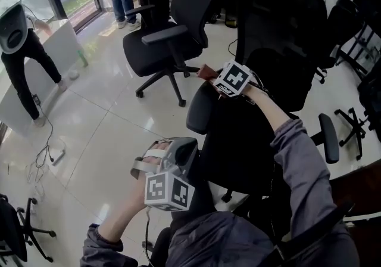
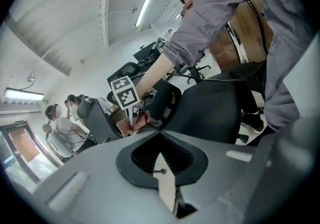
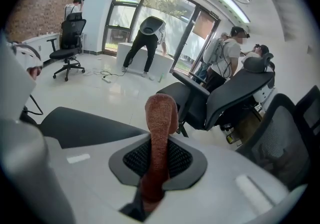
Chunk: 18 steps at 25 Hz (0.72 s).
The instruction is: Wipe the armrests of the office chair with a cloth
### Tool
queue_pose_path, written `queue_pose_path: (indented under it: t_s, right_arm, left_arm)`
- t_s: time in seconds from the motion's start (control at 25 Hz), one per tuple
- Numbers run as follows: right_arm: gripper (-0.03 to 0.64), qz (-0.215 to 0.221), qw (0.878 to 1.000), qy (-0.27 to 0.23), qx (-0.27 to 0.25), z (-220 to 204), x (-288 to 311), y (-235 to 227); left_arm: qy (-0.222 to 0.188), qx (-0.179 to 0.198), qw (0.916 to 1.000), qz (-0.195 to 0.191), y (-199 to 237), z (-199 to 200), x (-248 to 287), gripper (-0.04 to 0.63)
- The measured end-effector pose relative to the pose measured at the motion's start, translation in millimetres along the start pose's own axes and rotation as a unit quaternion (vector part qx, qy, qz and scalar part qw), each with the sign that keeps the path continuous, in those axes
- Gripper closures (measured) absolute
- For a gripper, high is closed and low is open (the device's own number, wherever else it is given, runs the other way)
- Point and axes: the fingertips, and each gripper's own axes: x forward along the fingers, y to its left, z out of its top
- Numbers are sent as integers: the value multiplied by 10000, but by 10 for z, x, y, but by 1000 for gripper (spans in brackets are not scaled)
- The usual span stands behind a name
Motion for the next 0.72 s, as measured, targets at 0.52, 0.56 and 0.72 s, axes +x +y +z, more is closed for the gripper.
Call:
queue_pose_path:
  t_s: [0.52, 0.56, 0.72]
  right_arm:
    - [568, 738, 9950, -301, -604, 177, -318, 968]
    - [568, 786, 9941, -322, -671, 196, -378, 1059]
    - [568, 956, 9901, -433, -928, 275, -623, 1404]
  left_arm:
    - [-13, 31, 10000, -52, -75, 32, 32, 578]
    - [-22, 36, 10000, -50, -76, 38, 36, 578]
    - [13, 56, 9999, -82, -87, 40, 32, 578]
